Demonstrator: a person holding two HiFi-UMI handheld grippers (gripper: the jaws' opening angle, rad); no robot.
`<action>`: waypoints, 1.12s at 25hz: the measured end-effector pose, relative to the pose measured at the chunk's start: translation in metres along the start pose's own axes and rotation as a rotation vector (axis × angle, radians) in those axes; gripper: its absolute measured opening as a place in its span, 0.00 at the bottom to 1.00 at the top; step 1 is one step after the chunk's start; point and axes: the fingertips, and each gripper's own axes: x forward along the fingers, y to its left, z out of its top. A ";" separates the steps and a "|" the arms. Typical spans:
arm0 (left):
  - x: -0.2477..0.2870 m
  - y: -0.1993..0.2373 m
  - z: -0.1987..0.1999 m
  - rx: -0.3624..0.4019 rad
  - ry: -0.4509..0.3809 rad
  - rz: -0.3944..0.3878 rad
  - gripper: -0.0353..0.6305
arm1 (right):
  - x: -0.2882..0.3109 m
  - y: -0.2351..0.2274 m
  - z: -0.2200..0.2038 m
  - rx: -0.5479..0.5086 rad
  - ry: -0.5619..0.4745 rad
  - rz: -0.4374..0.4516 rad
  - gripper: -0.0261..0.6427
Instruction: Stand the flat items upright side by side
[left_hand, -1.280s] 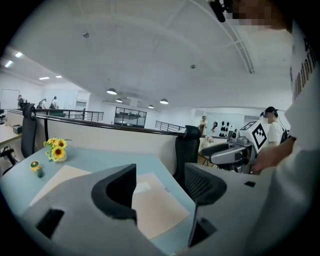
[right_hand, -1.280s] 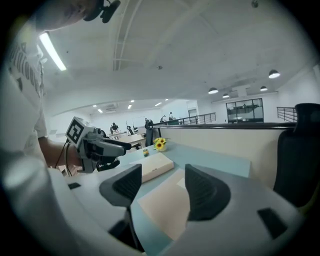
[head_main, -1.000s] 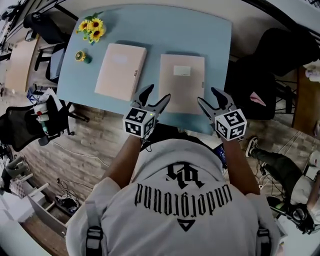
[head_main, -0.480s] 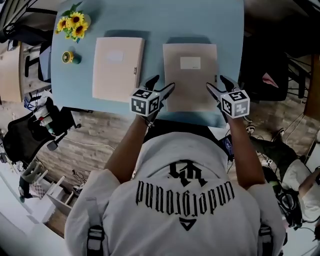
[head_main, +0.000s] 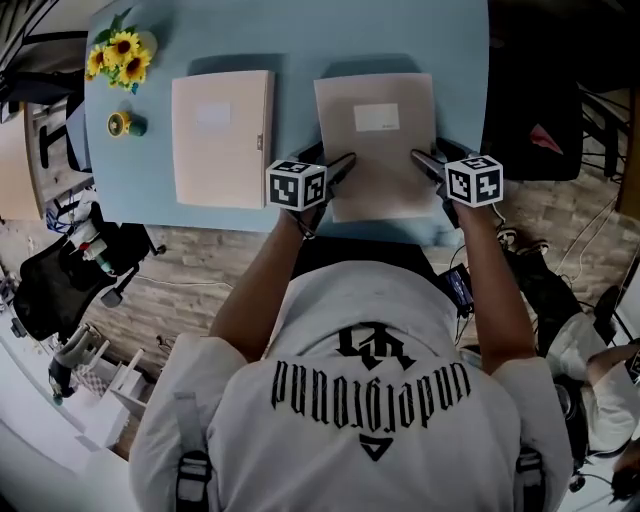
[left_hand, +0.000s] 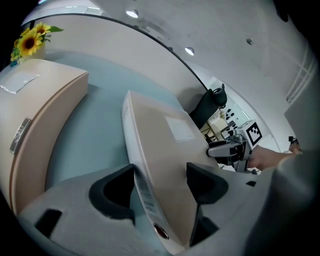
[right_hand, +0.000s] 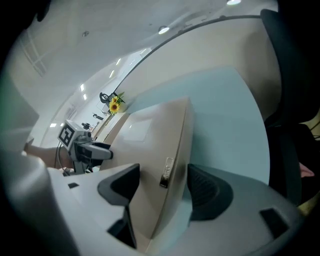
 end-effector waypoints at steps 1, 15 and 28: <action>0.000 -0.001 0.000 0.000 0.001 -0.002 0.56 | 0.000 0.001 0.000 0.010 -0.002 0.013 0.49; -0.030 -0.020 0.064 0.188 -0.101 0.097 0.53 | -0.036 0.026 0.060 -0.154 -0.175 -0.063 0.43; -0.063 -0.057 0.157 0.544 -0.341 0.296 0.53 | -0.093 0.046 0.134 -0.487 -0.561 -0.407 0.42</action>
